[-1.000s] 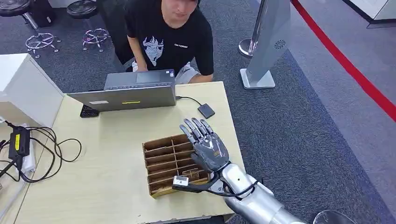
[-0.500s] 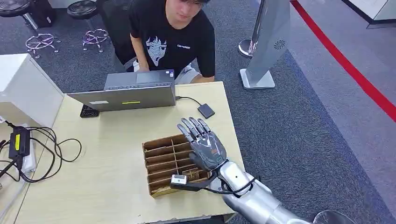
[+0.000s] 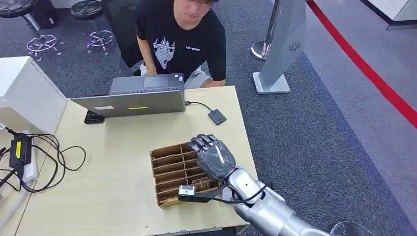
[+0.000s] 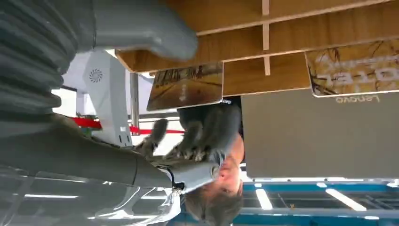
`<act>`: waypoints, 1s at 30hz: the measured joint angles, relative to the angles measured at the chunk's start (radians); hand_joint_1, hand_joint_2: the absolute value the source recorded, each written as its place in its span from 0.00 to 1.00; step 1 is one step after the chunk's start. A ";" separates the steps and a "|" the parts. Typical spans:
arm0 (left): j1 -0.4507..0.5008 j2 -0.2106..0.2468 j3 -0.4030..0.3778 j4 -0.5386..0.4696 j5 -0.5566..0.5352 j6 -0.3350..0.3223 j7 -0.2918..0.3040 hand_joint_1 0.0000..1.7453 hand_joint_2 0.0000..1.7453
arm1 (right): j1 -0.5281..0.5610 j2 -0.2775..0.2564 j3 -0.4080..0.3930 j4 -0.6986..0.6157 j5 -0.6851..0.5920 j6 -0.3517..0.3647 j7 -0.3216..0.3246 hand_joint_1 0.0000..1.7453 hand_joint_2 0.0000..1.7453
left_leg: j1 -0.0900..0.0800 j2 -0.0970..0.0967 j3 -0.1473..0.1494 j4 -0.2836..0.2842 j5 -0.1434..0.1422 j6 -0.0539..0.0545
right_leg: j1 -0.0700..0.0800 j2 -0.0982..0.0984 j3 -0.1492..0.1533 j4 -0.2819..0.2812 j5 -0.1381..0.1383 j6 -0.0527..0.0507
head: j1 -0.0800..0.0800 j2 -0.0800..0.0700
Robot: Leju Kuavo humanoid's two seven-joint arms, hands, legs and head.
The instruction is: Pass the card to the sensor for recognition and then transmit it.
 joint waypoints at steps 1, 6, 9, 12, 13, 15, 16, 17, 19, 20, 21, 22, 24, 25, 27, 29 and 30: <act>0.000 0.000 0.002 0.000 -0.002 0.000 0.000 0.00 1.00 | -0.001 0.000 0.003 0.000 -0.002 0.000 0.000 0.99 1.00 | 0.000 0.000 0.000 0.000 0.000 0.000 | 0.000 0.000 0.000 0.000 0.000 0.000 | 0.000 0.000; 0.000 0.000 0.011 0.000 -0.007 0.000 -0.002 0.00 1.00 | -0.011 0.000 0.009 0.000 -0.018 -0.002 0.005 1.00 1.00 | 0.000 0.000 0.000 0.000 0.000 0.000 | 0.000 0.000 0.000 0.000 0.000 0.000 | 0.000 0.000; 0.000 0.000 0.016 0.000 -0.011 0.000 -0.003 0.00 1.00 | -0.012 0.000 0.010 -0.002 -0.019 -0.002 0.008 1.00 1.00 | 0.000 0.000 0.000 0.000 0.000 0.000 | 0.000 0.000 0.000 0.000 0.000 0.000 | 0.000 0.000; 0.000 0.000 0.020 0.000 -0.012 0.000 -0.003 0.00 1.00 | -0.012 0.000 0.011 -0.002 -0.023 -0.002 0.008 1.00 1.00 | 0.000 0.000 0.000 0.000 0.000 0.000 | 0.000 0.000 0.000 0.000 0.000 0.000 | 0.000 0.000; 0.000 0.000 0.021 0.000 -0.012 0.000 -0.003 0.00 1.00 | -0.012 0.000 0.012 -0.002 -0.024 -0.002 0.008 1.00 1.00 | 0.000 0.000 0.000 0.000 0.000 0.000 | 0.000 0.000 0.000 0.000 0.000 0.000 | 0.000 0.000; 0.000 0.000 0.021 0.000 -0.012 0.000 -0.003 0.00 1.00 | -0.012 0.000 0.013 -0.003 -0.027 -0.002 0.008 1.00 1.00 | 0.000 0.000 0.000 0.000 0.000 0.000 | 0.000 0.000 0.000 0.000 0.000 0.000 | 0.000 0.000; 0.000 0.000 0.022 0.000 -0.012 0.000 -0.003 0.00 1.00 | -0.012 0.000 0.013 -0.004 -0.027 -0.002 0.008 1.00 1.00 | 0.000 0.000 0.000 0.000 0.000 0.000 | 0.000 0.000 0.000 0.000 0.000 0.000 | 0.000 0.000; 0.000 0.000 0.022 0.000 -0.012 0.000 -0.003 0.00 1.00 | -0.012 0.000 0.013 -0.004 -0.027 -0.002 0.008 1.00 1.00 | 0.000 0.000 0.000 0.000 0.000 0.000 | 0.000 0.000 0.000 0.000 0.000 0.000 | 0.000 0.000; 0.000 0.000 0.022 0.000 -0.012 0.000 -0.003 0.00 1.00 | -0.012 0.000 0.014 -0.004 -0.027 -0.002 0.010 1.00 1.00 | 0.000 0.000 0.000 0.000 0.000 0.000 | 0.000 0.000 0.000 0.000 0.000 0.000 | 0.000 0.000; 0.000 0.000 0.022 0.000 -0.012 0.000 -0.003 0.00 1.00 | -0.012 0.000 0.014 -0.004 -0.027 -0.002 0.010 1.00 1.00 | 0.000 0.000 0.000 0.000 0.000 0.000 | 0.000 0.000 0.000 0.000 0.000 0.000 | 0.000 0.000; 0.000 0.000 0.022 0.000 -0.012 0.000 -0.003 0.00 1.00 | -0.012 0.000 0.014 -0.004 -0.027 -0.002 0.011 0.98 1.00 | 0.000 0.000 0.000 0.000 0.000 0.000 | 0.000 0.000 0.000 0.000 0.000 0.000 | 0.000 0.000; 0.000 0.000 0.023 0.000 -0.012 0.000 -0.003 0.00 1.00 | -0.012 0.000 0.015 -0.004 -0.027 -0.002 0.011 0.99 1.00 | 0.000 0.000 0.000 0.000 0.000 0.000 | 0.000 0.000 0.000 0.000 0.000 0.000 | 0.000 0.000; 0.000 0.000 0.023 0.000 -0.012 0.000 -0.003 0.00 1.00 | -0.012 0.000 0.015 -0.004 -0.027 -0.002 0.011 0.99 1.00 | 0.000 0.000 0.000 0.000 0.000 0.000 | 0.000 0.000 0.000 0.000 0.000 0.000 | 0.000 0.000; 0.000 0.000 0.023 0.000 -0.013 0.000 -0.003 0.00 1.00 | -0.012 0.000 0.015 -0.005 -0.027 -0.002 0.011 0.99 1.00 | 0.000 0.000 0.000 0.000 0.000 0.000 | 0.000 0.000 0.000 0.000 0.000 0.000 | 0.000 0.000; 0.000 0.000 0.025 0.000 -0.014 0.000 -0.003 0.00 1.00 | -0.012 -0.001 0.016 -0.006 -0.029 -0.005 0.011 0.99 1.00 | 0.000 0.000 0.000 0.000 0.000 0.000 | 0.000 0.000 0.000 0.000 0.000 0.000 | 0.000 0.000; 0.000 0.000 0.027 0.000 -0.018 0.000 -0.003 0.00 1.00 | -0.012 -0.003 0.016 -0.013 -0.029 -0.009 0.011 1.00 1.00 | 0.000 0.000 0.000 0.000 0.000 0.000 | 0.000 0.000 0.000 0.000 0.000 0.000 | 0.000 0.000; 0.000 0.000 0.028 0.000 -0.020 0.000 -0.003 0.00 1.00 | -0.011 -0.003 0.015 -0.018 -0.027 -0.014 0.011 0.99 1.00 | 0.000 0.000 0.000 0.000 0.000 0.000 | 0.000 0.000 0.000 0.000 0.000 0.000 | 0.000 0.000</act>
